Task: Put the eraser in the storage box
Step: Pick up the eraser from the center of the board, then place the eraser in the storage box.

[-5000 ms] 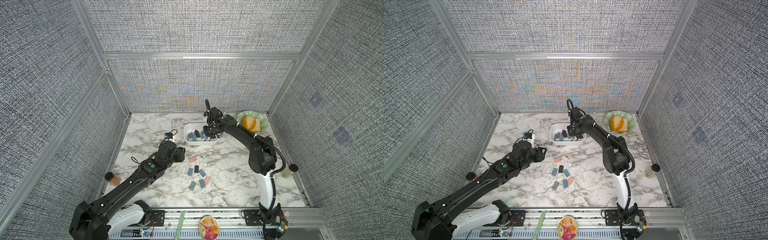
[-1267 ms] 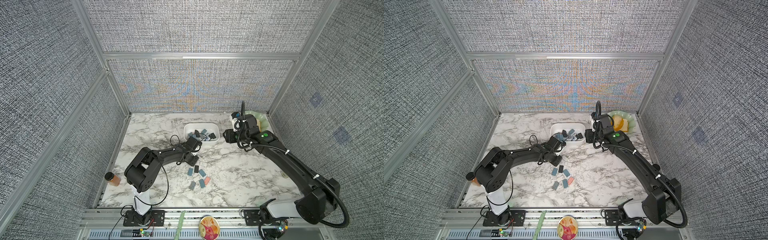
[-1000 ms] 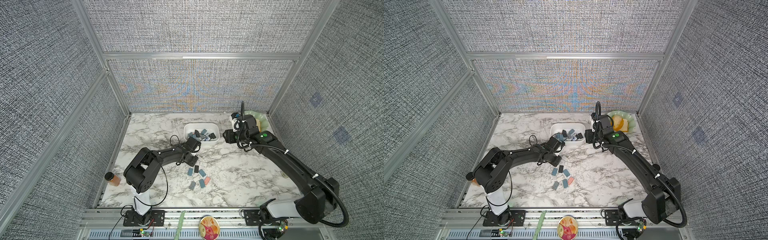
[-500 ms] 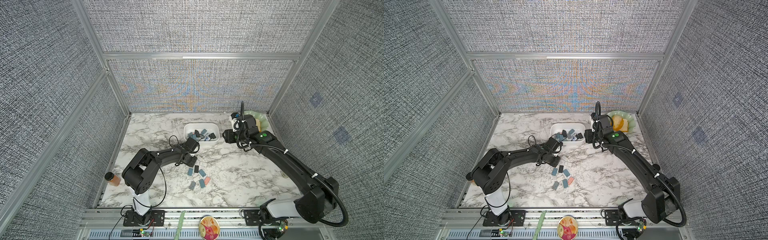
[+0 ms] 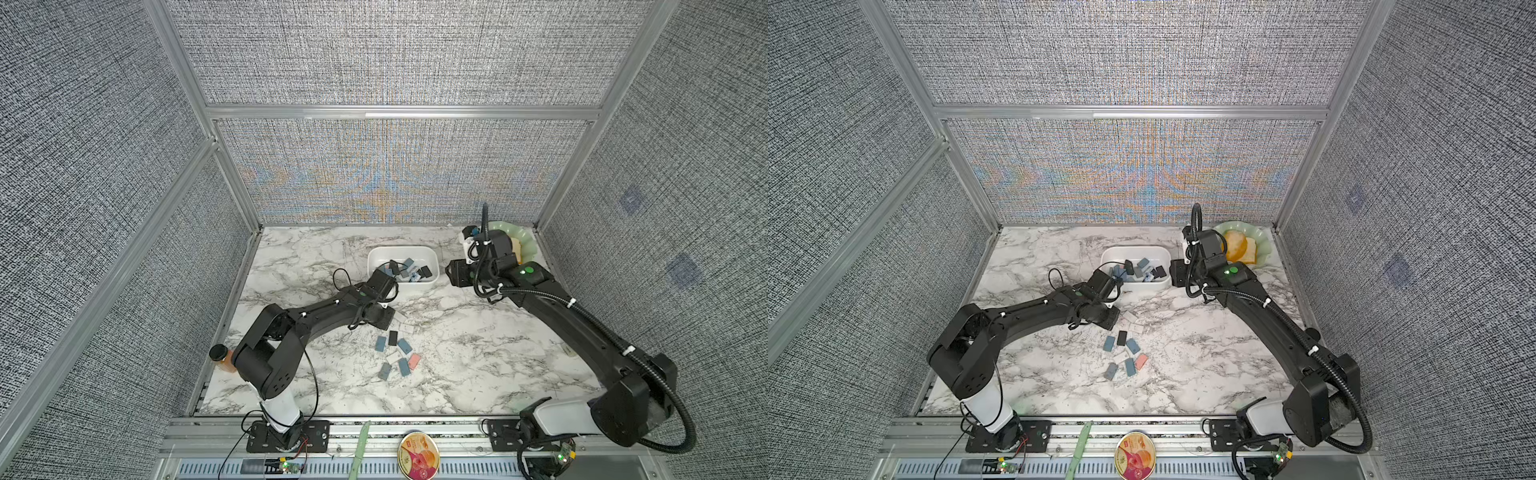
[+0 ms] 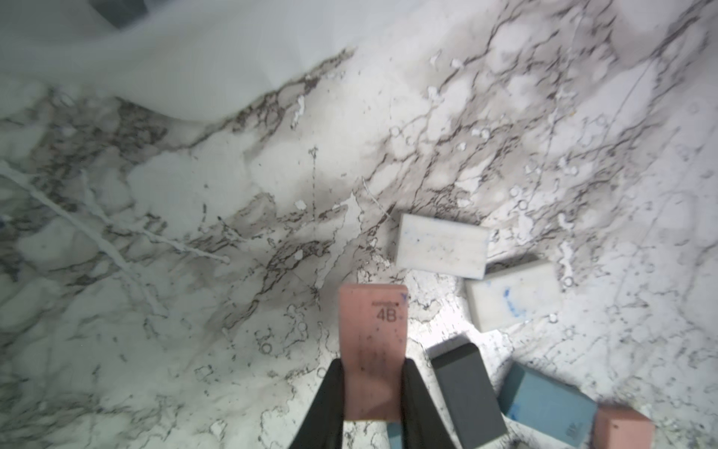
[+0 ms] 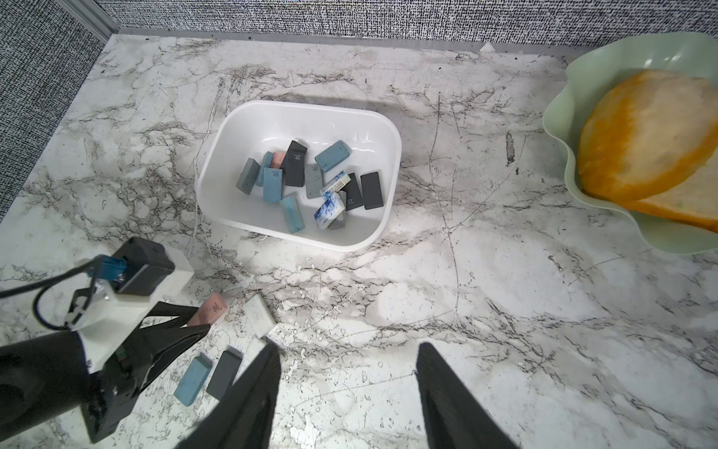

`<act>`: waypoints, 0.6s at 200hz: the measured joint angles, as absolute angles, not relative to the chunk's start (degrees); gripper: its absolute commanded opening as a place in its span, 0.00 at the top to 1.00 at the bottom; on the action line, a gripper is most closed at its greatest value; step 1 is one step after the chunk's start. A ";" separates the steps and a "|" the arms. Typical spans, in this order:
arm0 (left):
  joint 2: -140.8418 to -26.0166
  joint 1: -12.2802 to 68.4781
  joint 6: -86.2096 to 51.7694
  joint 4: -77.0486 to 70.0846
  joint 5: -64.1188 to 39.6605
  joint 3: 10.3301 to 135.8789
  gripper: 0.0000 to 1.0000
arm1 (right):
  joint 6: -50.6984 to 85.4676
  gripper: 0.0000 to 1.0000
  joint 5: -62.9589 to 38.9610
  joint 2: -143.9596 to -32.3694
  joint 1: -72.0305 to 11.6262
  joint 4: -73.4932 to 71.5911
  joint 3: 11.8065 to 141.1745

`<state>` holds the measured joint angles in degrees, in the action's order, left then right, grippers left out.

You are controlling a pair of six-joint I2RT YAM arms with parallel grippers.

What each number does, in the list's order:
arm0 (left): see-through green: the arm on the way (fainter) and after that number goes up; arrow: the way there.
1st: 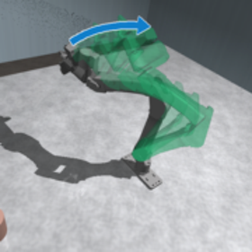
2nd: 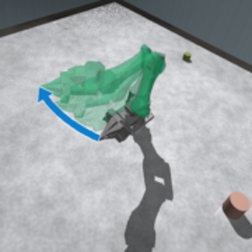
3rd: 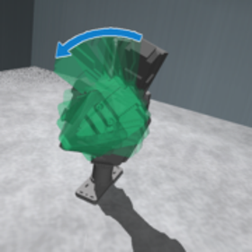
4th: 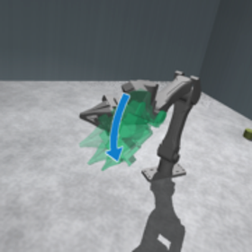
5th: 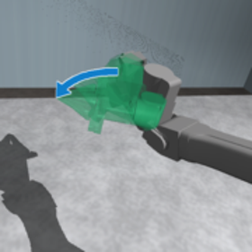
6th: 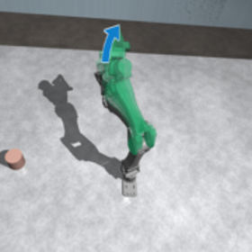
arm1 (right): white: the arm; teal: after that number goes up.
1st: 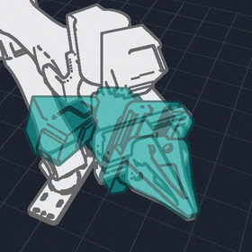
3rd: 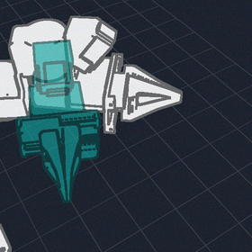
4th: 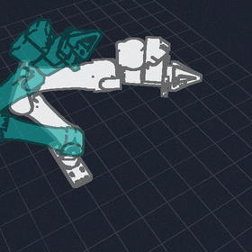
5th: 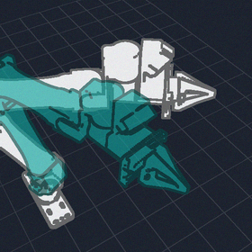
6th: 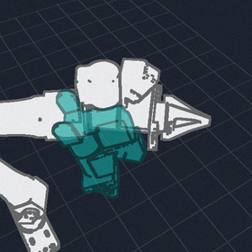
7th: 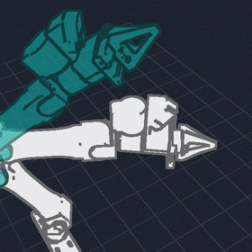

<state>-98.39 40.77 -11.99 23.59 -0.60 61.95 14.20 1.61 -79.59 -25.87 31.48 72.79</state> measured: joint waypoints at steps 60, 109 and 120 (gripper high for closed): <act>-95.70 40.73 -13.54 30.20 2.72 71.70 0.76 | 14.17 0.41 1.61 -79.37 -25.56 31.48 72.34; -102.52 40.49 -13.30 35.83 7.51 86.04 0.76 | 14.17 0.41 1.61 -78.91 -25.17 31.46 71.88; -105.12 40.21 -13.10 36.38 7.75 89.19 0.76 | 14.17 0.40 1.61 -78.63 -25.10 31.46 71.68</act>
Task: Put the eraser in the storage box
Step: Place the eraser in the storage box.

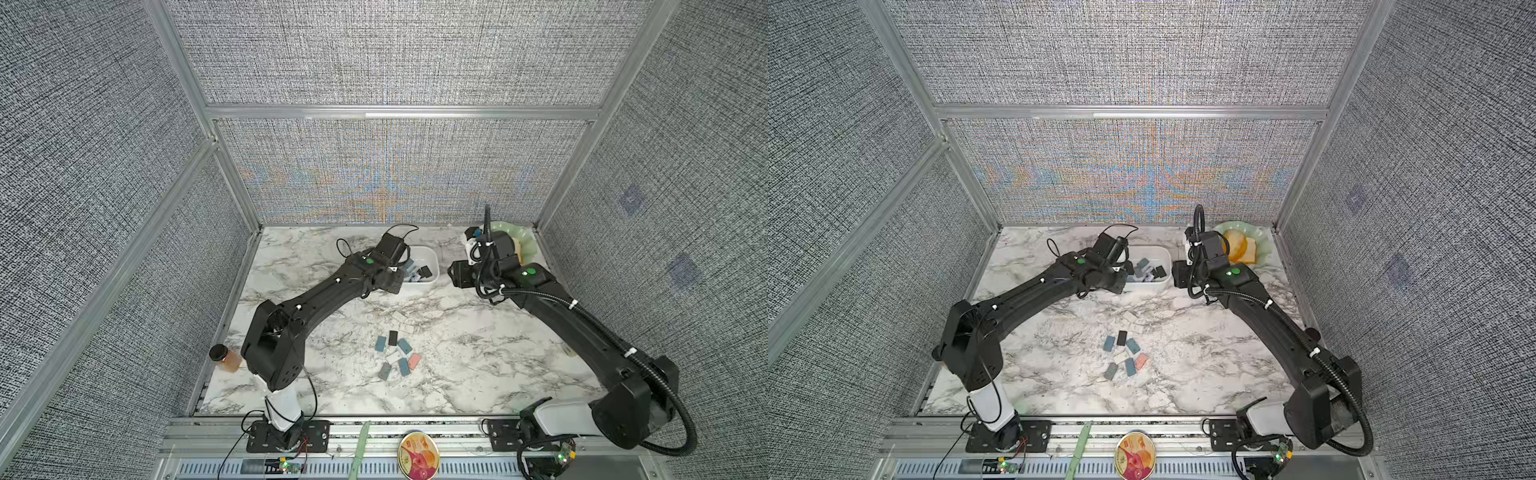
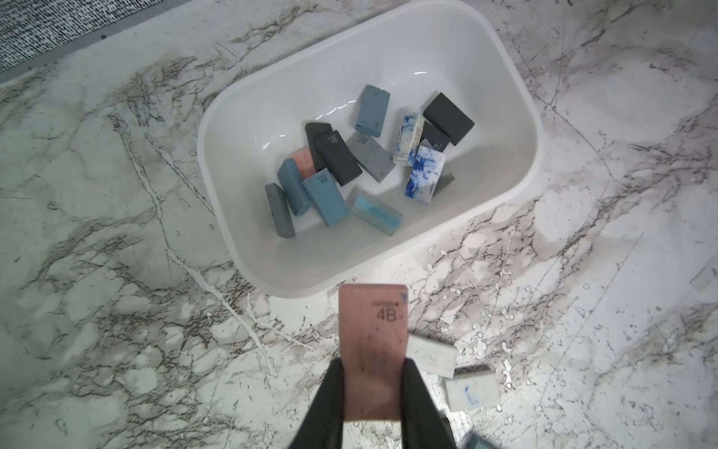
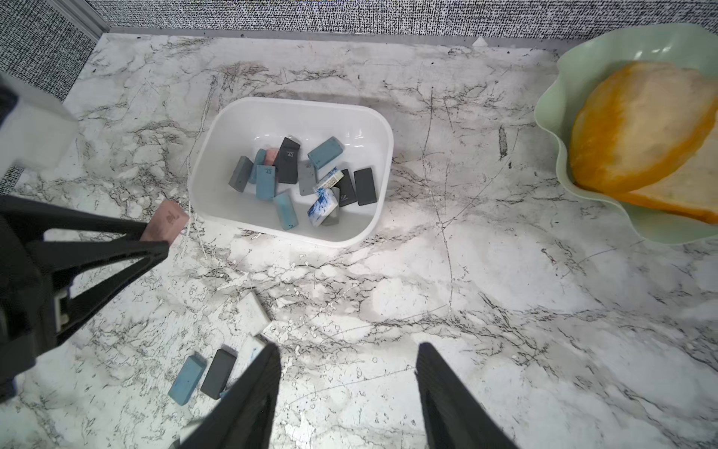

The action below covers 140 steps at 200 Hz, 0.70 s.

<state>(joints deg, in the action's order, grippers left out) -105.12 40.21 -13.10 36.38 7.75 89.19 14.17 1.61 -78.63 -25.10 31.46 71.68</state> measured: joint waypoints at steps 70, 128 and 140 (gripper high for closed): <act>-121.58 35.40 -14.13 38.61 4.95 105.03 0.76 | 13.93 0.41 2.33 -76.01 -23.81 31.64 70.35; -127.07 33.71 -16.82 36.67 1.06 105.84 0.67 | 13.47 0.41 2.46 -75.61 -23.24 32.08 70.30; -127.81 33.63 -17.08 36.23 0.89 106.08 0.65 | 13.26 0.41 2.44 -75.61 -23.18 32.38 70.37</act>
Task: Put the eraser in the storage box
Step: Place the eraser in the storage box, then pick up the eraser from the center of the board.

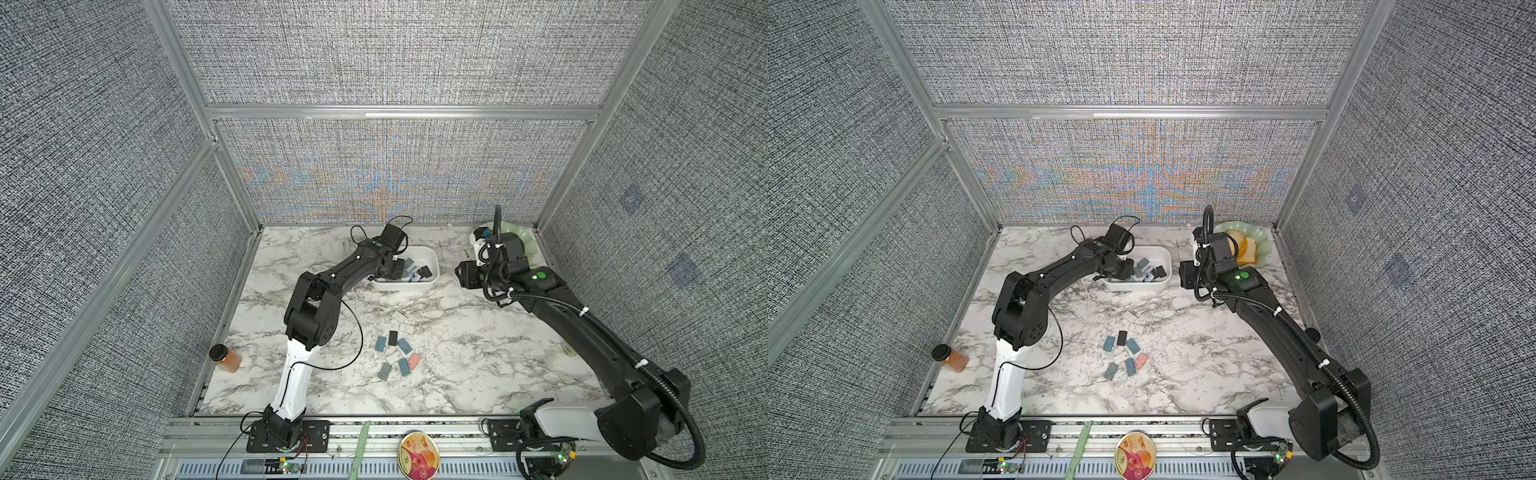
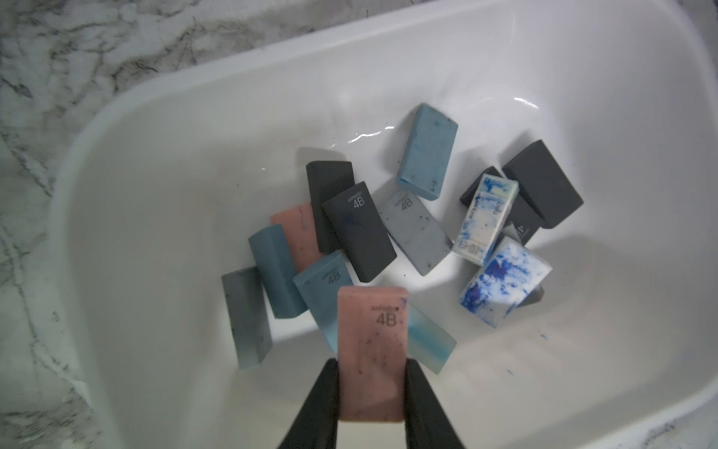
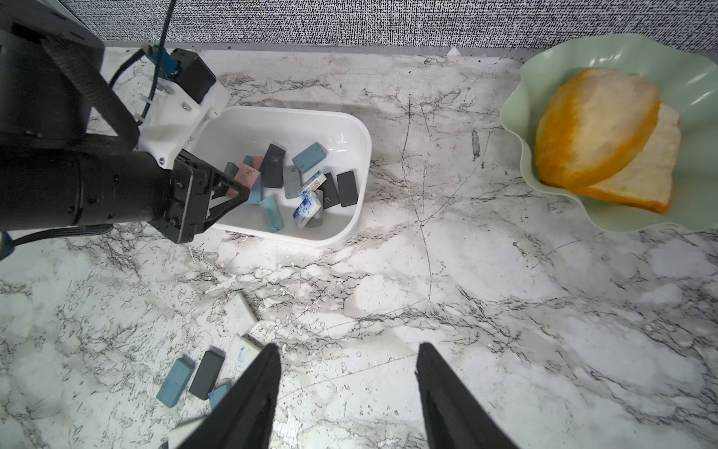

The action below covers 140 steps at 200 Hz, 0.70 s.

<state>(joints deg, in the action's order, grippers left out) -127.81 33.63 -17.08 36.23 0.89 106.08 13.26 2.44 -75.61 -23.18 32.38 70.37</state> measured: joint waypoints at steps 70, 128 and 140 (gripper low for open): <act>-129.25 32.93 -19.14 35.09 0.03 106.59 0.40 | 13.10 0.40 2.24 -75.02 -22.92 33.30 70.43; -120.88 32.95 -19.38 33.95 0.43 103.33 0.39 | 12.84 0.39 -2.02 -75.20 -23.31 34.13 69.93; -117.54 32.91 -19.46 32.91 0.60 101.27 0.40 | 12.64 0.39 -3.14 -75.16 -24.12 34.15 69.34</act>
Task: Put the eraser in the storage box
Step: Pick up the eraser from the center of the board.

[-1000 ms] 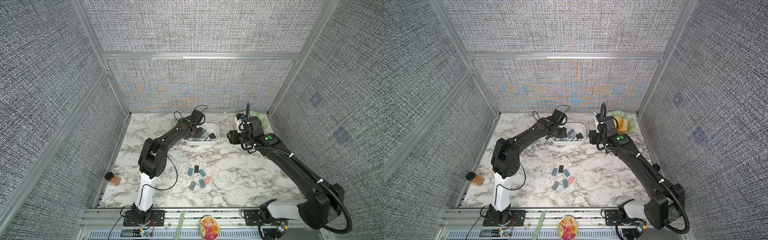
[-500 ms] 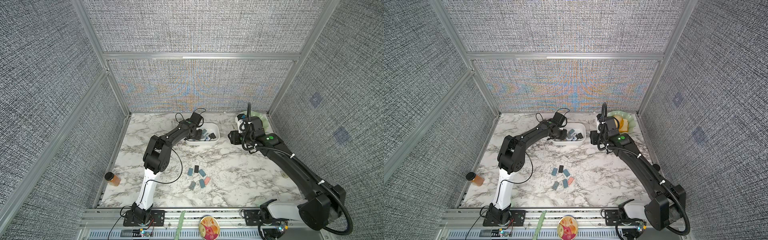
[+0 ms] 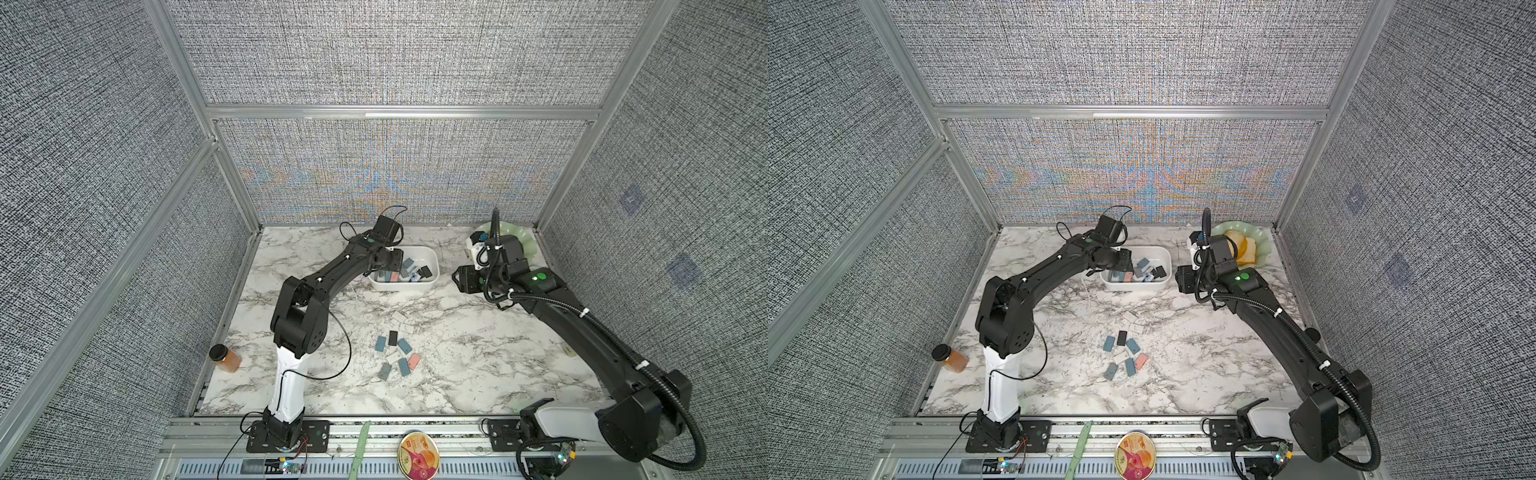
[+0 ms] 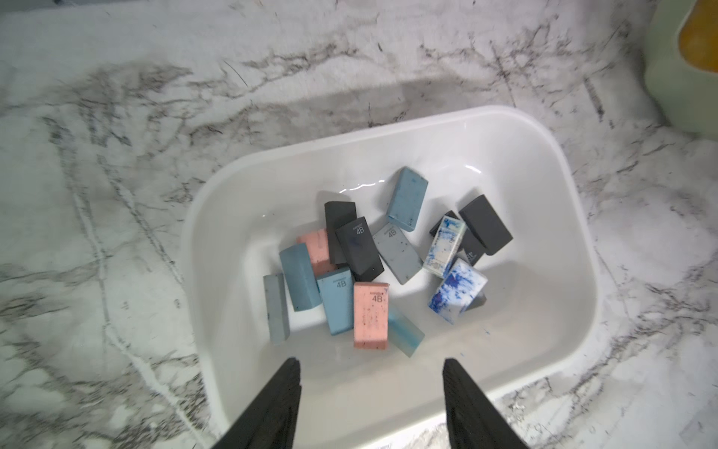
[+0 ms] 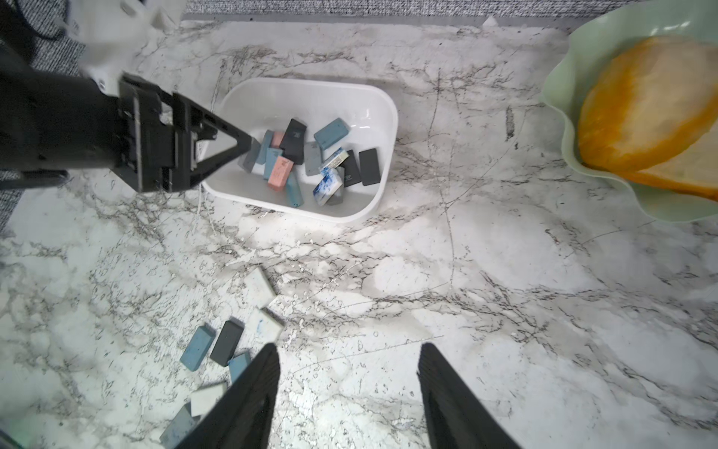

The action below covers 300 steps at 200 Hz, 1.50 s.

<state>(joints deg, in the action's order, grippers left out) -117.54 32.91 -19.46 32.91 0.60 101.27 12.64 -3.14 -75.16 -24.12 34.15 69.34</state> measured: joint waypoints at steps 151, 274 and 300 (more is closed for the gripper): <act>-70.17 32.93 -25.91 16.80 5.28 61.17 0.41 | 9.28 0.31 -6.39 -94.32 -40.40 32.53 71.42; -42.22 32.93 -30.61 12.12 15.16 39.55 0.40 | 5.87 0.31 -5.17 -109.84 -44.29 28.91 76.49; -39.46 32.93 -30.63 12.14 16.34 38.39 0.40 | 5.67 0.31 -2.98 -110.41 -44.49 27.33 76.18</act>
